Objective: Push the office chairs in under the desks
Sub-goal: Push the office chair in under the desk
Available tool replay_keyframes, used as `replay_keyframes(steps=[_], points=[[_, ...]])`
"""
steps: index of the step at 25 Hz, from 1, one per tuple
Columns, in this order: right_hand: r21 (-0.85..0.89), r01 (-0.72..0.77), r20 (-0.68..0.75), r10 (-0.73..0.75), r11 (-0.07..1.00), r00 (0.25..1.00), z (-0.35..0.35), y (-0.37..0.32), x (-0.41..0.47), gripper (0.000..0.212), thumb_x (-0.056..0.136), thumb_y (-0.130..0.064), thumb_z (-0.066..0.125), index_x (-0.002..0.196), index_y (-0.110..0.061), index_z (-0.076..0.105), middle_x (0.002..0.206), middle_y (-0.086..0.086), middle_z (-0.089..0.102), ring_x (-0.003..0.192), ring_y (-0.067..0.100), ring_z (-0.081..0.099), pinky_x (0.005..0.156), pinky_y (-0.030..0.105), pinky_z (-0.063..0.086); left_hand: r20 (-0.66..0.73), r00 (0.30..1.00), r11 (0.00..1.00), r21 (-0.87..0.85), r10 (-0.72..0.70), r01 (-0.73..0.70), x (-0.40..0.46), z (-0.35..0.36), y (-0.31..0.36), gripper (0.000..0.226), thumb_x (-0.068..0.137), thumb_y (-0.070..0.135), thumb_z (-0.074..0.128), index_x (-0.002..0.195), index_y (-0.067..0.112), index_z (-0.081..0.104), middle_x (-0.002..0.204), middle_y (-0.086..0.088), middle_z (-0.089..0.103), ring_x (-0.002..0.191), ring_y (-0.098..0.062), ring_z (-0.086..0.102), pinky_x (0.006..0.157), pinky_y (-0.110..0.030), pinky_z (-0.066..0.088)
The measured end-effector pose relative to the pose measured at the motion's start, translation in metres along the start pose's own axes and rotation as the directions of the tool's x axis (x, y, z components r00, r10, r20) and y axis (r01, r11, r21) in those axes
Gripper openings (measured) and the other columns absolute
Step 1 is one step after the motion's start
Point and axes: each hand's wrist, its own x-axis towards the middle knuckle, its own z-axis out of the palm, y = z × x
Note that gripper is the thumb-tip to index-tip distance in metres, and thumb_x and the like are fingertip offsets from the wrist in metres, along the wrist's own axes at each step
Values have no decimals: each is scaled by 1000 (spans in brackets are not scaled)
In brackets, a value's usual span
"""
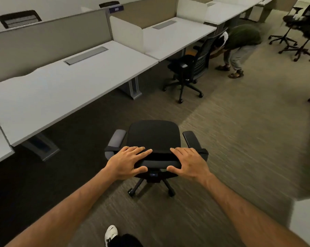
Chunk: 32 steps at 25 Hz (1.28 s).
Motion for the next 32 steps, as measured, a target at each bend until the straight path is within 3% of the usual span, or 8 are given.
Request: replay_keyframes(steps=[8,19,28,32], points=[[2,131,59,-131,991,990,-14,80,20,102,80,-97,19,155,-30,35,150,-4,50,136,19,46,113,43,33,-74,988,991,-13,-133,133,37,8,59,78,92,87,15,157,52,-8,164,-2,34,148,-27,35,118,-48,28],[-20,321,55,-319,947,946,-37,189,85,87,86,-87,37,150,-29,43,146,-7,55,134,15,49,112,38,33,-245,933,965,-68,-262,253,133,15,98,84,91,88,21,160,43,7,154,-6,48,138,-28,47,112,-48,38],[-29,435,60,-432,900,900,-61,294,169,83,84,-86,42,145,-31,48,139,-10,60,127,13,53,109,37,36,-190,899,911,-205,-394,357,244,-12,118,82,92,87,16,160,41,11,156,-5,45,142,-26,42,116,-47,32],[-22,497,87,-494,868,865,-71,340,208,85,84,-89,34,145,-32,48,139,-11,60,126,13,54,108,37,37,-163,846,844,-292,-507,450,292,-29,126,86,90,88,21,158,34,27,145,2,55,130,-19,53,109,-40,38]])
